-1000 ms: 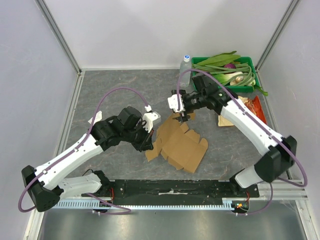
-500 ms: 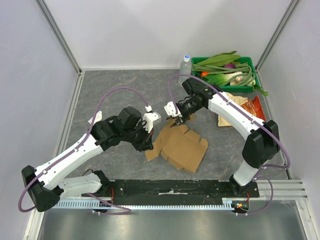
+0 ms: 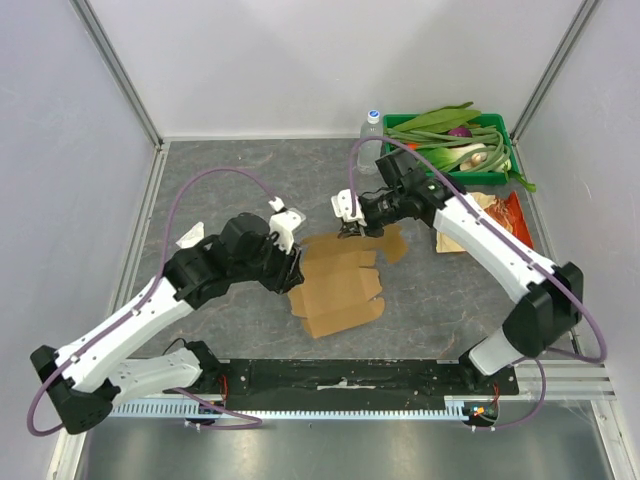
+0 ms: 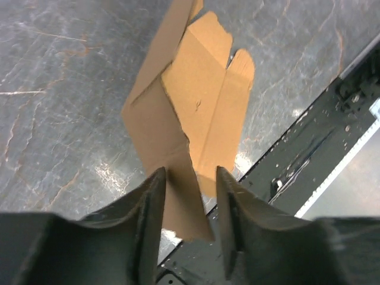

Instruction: Fold the paper box

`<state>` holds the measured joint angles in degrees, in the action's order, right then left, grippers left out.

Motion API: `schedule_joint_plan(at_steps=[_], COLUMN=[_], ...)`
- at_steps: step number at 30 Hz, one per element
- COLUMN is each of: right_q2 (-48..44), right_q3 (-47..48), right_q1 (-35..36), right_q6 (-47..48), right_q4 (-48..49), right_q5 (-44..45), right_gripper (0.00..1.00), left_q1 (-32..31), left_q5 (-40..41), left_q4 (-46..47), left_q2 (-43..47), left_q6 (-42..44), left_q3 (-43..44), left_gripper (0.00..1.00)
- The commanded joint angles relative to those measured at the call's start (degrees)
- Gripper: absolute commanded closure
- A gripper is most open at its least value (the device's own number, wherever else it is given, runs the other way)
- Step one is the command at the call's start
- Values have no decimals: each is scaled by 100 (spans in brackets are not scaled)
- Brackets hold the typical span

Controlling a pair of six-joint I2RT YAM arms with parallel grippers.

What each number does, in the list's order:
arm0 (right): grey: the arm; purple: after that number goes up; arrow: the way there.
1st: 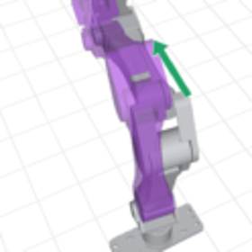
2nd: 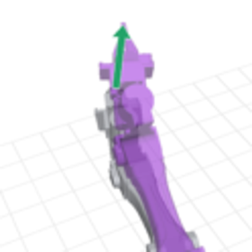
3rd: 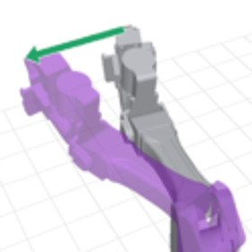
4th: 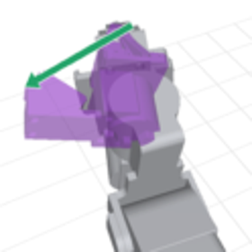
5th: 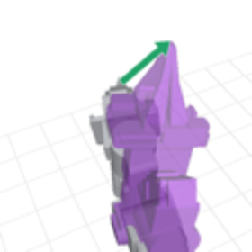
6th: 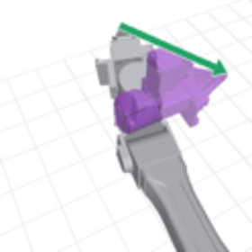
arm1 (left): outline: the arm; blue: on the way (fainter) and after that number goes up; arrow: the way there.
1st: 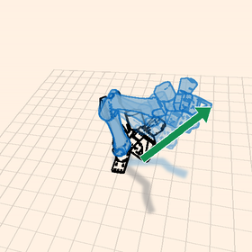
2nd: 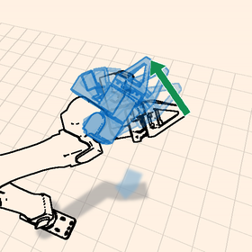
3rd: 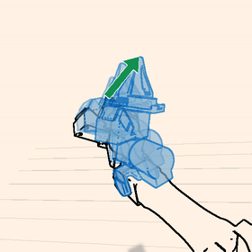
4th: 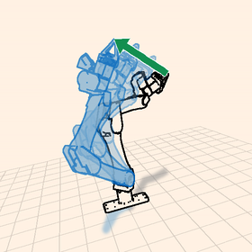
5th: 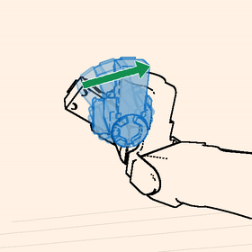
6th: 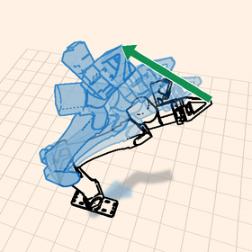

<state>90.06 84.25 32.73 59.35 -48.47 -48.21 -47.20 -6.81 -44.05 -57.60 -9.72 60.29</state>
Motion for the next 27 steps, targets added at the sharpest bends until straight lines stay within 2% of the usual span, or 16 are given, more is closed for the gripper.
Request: schedule_joint_plan(at_steps=[1,4,5,7,9,11,12,14,17,18,19,20,24,27], right_q2=[-796,-1279,-1472,-1710,-1816,-1922,-1948,-1966,-1931,-1914,-1887,-1878,-1834,-1808], right_q3=[-468,-917,-1015,-1295,-1419,-1499,-1508,-1534,-1508,-1490,-1473,-1473,-1429,-1385], right_q1=[-21,-21,-21,-21,-21,-12,-21,-21,-12,-21,-21,-12,-21,-21], right_q6=[-1301,-1830,-1839,-2050,-2295,-2332,-2349,-2498,-2639,-2665,-2692,-2753,-2762,-2876], right_q4=[933,1471,1576,1813,2007,2043,2069,2113,2131,2122,2157,2166,2219,2289], right_q5=[327,758,882,927,1059,902,770,725,778,769,769,751,628,602], right_gripper=[100,100,100,100,100,100,100,100,100,100,100,100,100,100], left_q1=[53,97,123,211,509,868,983,1255,1415,1424,1424,1424,1424,1433], left_q5=[872,1523,1899,2087,1694,868,718,-90,-881,-1223,-1896,-2138,-2386,-2588], left_q4=[432,722,818,1134,1285,1312,1312,1338,1434,1461,1487,1583,1689,1751], left_q2=[644,1074,1128,1094,884,392,234,-187,-627,-751,-831,-936,-990,-1068], left_q6=[-496,-672,-750,-882,-944,-1015,-1041,-980,-734,-612,-384,-321,-189,-145], left_q3=[158,263,299,491,728,1150,1273,1555,1784,1854,1881,1864,1723,1609], left_gripper=[49,40,39,39,40,47,48,50,54,55,58,59,59,65])
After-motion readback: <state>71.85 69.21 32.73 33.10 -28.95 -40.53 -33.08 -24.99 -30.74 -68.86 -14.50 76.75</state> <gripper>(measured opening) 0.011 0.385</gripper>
